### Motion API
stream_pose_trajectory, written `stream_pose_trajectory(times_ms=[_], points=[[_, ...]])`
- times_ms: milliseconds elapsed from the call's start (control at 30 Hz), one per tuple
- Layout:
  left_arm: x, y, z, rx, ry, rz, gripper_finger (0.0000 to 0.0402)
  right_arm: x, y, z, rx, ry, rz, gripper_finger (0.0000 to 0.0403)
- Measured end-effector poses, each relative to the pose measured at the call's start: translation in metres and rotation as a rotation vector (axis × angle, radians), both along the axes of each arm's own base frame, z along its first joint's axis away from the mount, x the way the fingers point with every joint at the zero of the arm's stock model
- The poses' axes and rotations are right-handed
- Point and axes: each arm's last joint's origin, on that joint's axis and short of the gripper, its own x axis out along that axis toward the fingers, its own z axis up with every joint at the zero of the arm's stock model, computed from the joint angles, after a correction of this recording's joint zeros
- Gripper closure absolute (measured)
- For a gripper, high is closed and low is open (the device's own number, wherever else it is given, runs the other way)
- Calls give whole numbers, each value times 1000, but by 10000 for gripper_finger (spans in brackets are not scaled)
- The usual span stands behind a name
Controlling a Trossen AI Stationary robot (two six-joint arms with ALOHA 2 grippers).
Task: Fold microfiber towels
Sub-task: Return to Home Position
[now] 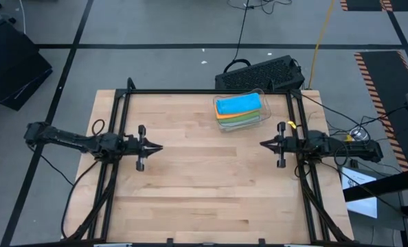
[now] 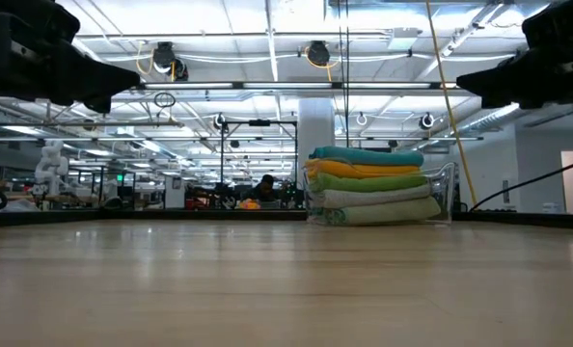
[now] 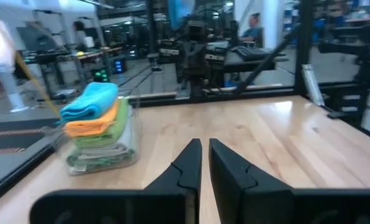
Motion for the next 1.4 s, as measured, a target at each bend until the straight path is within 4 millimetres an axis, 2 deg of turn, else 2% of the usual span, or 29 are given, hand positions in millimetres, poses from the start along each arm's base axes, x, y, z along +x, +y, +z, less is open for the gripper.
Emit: stream_pose_trajectory(times_ms=[167, 700, 1033, 1400], points=[[-4, -4, 2, 13, -20, -56, 371, 0, 1, -1, -16, 11, 25, 403], [-28, -2, 2, -4, -49, -75, 371, 0, 1, -1, -58, 7, 22, 403], [-28, -3, 1, -13, -32, -88, 371, 0, 1, -1, -58, 6, 22, 403], [-28, -6, -1, -9, -11, -186, 371, 0, 1, -1, -58, 6, 22, 403]])
